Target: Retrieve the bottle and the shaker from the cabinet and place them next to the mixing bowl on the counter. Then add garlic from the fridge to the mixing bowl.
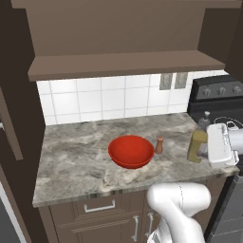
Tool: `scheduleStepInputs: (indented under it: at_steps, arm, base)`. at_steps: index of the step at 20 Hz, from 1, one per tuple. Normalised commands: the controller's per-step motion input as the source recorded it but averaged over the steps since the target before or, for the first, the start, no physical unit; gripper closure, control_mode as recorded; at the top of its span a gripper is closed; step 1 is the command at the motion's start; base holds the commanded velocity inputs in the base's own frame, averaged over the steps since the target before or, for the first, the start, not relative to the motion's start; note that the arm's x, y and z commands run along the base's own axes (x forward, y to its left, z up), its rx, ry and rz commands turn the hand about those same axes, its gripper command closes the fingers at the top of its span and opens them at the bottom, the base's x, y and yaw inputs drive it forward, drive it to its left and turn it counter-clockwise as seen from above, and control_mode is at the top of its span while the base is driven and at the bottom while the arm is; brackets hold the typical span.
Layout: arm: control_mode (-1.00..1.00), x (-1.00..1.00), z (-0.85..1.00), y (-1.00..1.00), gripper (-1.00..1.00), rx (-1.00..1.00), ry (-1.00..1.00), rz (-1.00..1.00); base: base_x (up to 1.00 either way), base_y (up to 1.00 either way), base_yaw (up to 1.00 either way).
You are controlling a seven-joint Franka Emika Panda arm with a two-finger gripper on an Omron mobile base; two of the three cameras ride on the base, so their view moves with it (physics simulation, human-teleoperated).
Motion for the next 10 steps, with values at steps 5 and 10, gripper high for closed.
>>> scheduleStepInputs:
  at_steps: [5, 10]
  arm:
    - [-1.00, 0.00, -0.29, 0.00, 1.00, -0.04, 0.00, 0.00]
    - [-1.00, 0.04, -0.27, 0.00, 1.00, -0.04, 0.00, 0.00]
  base:
    - [0.00, 0.00, 0.00]
    - [0.00, 0.00, 0.00]
